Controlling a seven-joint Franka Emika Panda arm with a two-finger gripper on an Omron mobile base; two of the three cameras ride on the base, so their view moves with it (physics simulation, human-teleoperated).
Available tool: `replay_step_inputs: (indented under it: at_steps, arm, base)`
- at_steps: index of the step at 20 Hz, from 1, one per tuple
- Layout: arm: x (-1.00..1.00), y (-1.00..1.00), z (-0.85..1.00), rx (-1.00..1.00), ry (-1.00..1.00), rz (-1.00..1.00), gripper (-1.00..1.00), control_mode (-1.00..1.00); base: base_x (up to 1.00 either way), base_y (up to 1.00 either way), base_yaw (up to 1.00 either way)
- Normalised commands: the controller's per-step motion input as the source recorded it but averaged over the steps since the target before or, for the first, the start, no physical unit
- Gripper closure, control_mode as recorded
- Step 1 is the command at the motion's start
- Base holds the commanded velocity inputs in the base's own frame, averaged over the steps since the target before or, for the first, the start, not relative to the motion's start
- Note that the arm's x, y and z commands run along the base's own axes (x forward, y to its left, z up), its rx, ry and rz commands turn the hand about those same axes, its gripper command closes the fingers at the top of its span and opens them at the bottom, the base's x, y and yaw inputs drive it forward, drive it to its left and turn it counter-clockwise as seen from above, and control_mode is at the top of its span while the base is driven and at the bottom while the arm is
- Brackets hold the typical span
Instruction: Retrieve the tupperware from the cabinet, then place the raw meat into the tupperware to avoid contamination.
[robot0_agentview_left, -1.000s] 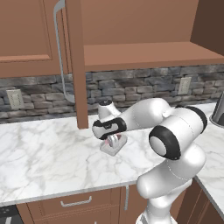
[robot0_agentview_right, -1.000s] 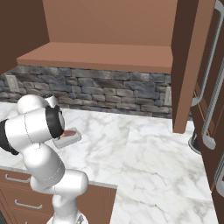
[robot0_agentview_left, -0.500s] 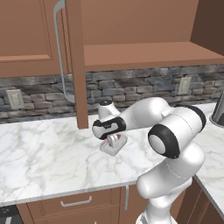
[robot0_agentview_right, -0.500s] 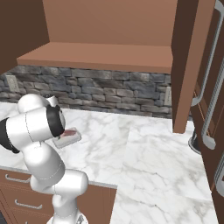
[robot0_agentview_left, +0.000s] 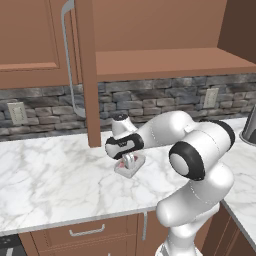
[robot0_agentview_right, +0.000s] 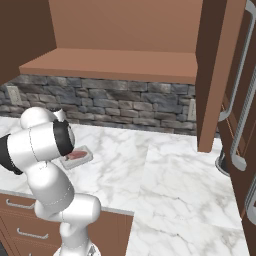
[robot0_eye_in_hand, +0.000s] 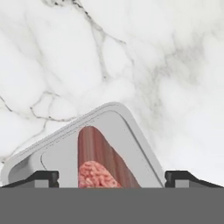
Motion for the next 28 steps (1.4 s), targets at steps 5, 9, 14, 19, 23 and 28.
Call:
replay_step_inputs:
  at_steps: [5,9,14,19,23,28]
  arm:
    - [0.00,0.00,0.05,0.00,0.02,0.00,-1.00,-1.00]
    - [0.00,0.00,0.24,0.00,0.07,0.00,-1.00,-1.00]
    - [-0.12,0.00,0.23,0.01,0.03,0.00,-1.00,-1.00]
    - [-0.26,-0.03,0.17,0.00,0.03,0.00,-1.00,-1.00]
    - [-0.41,-0.36,0.00,0.00,0.05,-0.04,-1.00,-1.00]
    - [-0.58,-0.57,0.02,0.00,0.00,-0.02,-1.00,-1.00]
  base:
    - [0.00,0.00,0.00]
    - [0.00,0.00,0.00]
    - [0.00,0.00,0.00]
    - [0.00,0.00,0.00]
    - [0.00,0.00,0.00]
    - [0.00,0.00,0.00]
